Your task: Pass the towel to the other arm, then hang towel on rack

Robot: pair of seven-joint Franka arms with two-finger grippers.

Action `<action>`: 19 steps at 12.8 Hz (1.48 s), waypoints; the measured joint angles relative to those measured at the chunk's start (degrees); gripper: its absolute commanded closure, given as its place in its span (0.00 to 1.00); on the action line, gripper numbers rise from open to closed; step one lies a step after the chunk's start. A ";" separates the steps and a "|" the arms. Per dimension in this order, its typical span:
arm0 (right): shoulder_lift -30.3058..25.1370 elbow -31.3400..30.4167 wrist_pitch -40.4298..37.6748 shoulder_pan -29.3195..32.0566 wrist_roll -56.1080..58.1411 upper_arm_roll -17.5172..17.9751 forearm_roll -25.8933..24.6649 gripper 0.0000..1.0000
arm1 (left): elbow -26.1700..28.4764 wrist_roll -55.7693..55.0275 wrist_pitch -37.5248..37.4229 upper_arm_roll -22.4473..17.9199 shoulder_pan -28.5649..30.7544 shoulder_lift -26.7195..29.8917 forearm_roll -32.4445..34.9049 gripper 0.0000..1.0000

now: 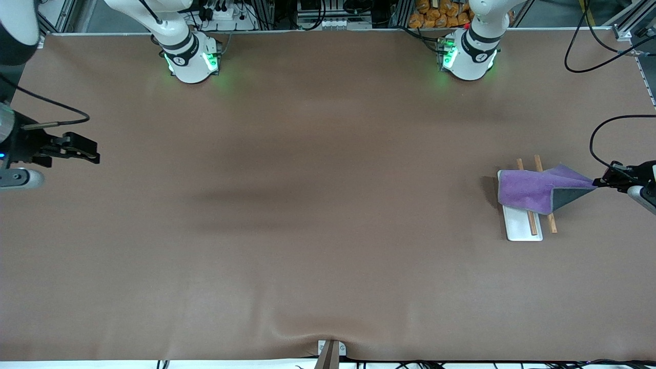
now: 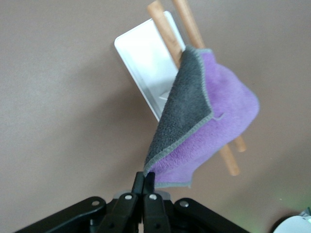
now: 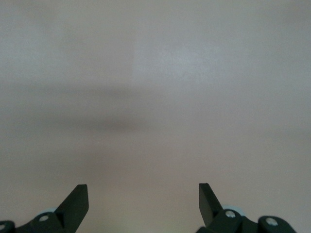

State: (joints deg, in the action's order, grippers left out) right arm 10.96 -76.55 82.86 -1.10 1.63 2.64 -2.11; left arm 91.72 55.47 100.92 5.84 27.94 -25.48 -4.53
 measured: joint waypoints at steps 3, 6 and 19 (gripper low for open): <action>-7.40 -10.65 4.64 0.00 0.00 0.23 -0.01 0.00 | -0.02 2.17 1.10 0.01 1.62 -1.55 0.00 0.99; -8.89 -12.54 6.48 0.00 0.02 0.22 -0.04 0.00 | -0.03 2.94 1.78 0.01 2.29 -2.17 0.00 0.58; -8.56 -8.21 6.50 -0.06 0.03 0.69 -1.29 0.00 | -4.62 -8.25 -2.03 8.66 2.77 3.80 -0.39 0.00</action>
State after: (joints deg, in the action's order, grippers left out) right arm 2.40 -84.76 89.36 -1.17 1.66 3.34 -3.40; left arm 87.10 47.22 98.89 14.50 30.71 -21.68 -4.92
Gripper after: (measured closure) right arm 0.000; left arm 0.000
